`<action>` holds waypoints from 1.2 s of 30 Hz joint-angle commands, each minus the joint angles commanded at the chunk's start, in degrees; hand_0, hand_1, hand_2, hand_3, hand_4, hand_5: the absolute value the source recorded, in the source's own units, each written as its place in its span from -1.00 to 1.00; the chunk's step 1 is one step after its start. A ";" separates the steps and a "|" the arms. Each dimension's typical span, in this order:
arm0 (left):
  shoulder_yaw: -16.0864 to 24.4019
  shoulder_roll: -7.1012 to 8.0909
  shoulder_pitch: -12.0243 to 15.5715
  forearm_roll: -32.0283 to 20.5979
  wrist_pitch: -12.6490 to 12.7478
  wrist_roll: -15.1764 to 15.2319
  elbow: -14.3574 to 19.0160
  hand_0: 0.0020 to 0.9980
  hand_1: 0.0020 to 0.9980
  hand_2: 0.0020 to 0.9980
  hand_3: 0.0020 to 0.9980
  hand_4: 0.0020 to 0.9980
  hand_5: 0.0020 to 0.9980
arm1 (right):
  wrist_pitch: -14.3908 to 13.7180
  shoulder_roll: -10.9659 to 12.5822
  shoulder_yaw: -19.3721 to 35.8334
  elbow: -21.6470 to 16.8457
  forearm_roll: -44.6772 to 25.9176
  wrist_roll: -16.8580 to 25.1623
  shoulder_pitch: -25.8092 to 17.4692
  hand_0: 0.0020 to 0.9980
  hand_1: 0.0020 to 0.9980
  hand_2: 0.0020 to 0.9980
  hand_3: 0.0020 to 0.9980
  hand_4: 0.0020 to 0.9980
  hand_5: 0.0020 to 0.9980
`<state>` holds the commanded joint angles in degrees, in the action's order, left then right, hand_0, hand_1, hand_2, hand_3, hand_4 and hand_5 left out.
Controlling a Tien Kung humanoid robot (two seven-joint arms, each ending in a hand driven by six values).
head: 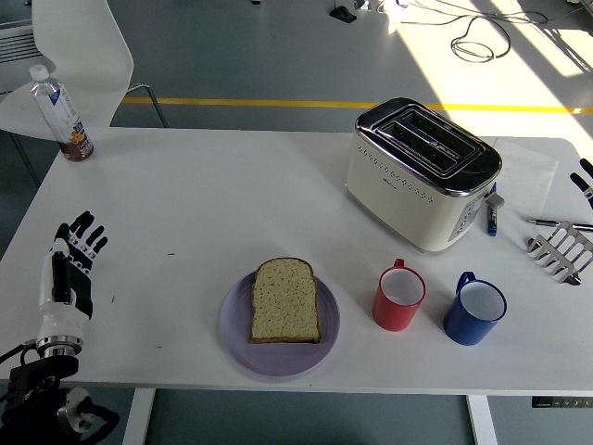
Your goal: Push plate across desktop,pick up the break from the machine,place the break in the plate
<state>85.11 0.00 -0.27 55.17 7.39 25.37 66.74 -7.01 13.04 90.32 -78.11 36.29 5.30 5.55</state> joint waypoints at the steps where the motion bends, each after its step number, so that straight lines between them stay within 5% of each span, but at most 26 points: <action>1: 0.01 0.00 0.02 0.00 0.00 0.00 0.01 0.62 0.64 0.76 0.54 0.04 1.00 | 0.16 -0.26 0.02 0.26 0.32 -0.05 -0.23 0.64 0.57 0.60 0.56 0.04 0.01; 12: 0.14 0.00 -0.52 -0.08 0.04 -0.03 0.07 0.62 0.64 0.77 0.55 0.03 1.00 | 2.25 -1.75 -0.43 3.23 2.35 -0.91 0.25 0.63 0.57 0.59 0.56 0.03 0.06; 36: 0.40 0.00 -0.93 -0.01 -0.05 -0.38 0.22 0.63 0.64 0.77 0.55 0.02 1.00 | 2.23 -2.86 -0.15 6.19 2.79 -1.28 1.11 0.63 0.57 0.58 0.55 0.02 0.13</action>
<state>85.50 0.00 -1.20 55.16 7.34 24.99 66.96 -4.77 10.18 90.17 -71.92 39.08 4.01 6.66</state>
